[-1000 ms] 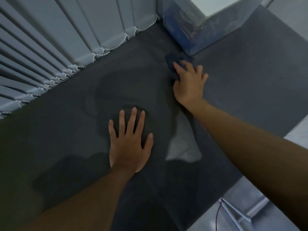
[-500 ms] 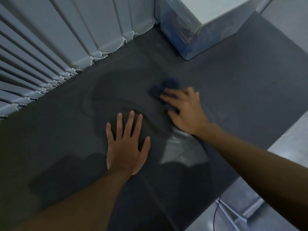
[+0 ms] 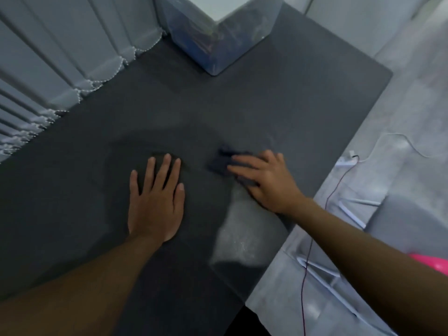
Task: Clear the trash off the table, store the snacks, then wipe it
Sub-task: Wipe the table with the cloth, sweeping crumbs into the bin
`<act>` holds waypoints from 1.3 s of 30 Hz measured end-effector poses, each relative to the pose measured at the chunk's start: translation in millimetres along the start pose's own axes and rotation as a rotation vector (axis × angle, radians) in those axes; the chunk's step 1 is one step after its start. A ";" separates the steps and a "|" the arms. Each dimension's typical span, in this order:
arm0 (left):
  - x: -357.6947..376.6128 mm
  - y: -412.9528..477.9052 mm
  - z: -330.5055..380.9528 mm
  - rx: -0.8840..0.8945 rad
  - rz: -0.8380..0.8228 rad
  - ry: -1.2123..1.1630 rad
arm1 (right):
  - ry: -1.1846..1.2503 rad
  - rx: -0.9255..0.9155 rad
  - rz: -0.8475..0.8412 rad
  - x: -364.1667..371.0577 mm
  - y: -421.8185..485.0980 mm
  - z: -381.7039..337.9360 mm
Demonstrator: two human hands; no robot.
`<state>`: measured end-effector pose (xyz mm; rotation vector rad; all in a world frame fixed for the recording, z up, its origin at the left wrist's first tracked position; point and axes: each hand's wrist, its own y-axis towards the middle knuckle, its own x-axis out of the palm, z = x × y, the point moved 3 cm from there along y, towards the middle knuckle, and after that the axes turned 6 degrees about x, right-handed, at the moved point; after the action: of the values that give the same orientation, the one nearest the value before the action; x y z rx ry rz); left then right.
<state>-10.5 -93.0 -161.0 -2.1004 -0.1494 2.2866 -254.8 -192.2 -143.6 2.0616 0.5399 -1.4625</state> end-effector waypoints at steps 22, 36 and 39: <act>-7.4 112.0 101.8 0.001 -0.001 -0.118 | -0.049 0.123 -0.007 -20.1 -65.7 50.1; -0.6 115.2 104.9 -0.026 -0.025 0.015 | -0.067 0.275 0.064 -38.3 -13.9 143.7; -1.6 115.4 104.7 -0.027 -0.045 0.020 | 0.012 0.682 0.191 -41.3 7.9 161.4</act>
<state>-109.9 -213.0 -161.6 -2.1091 -0.2252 2.2505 -380.4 -301.9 -144.5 2.5345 -0.1933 -1.6646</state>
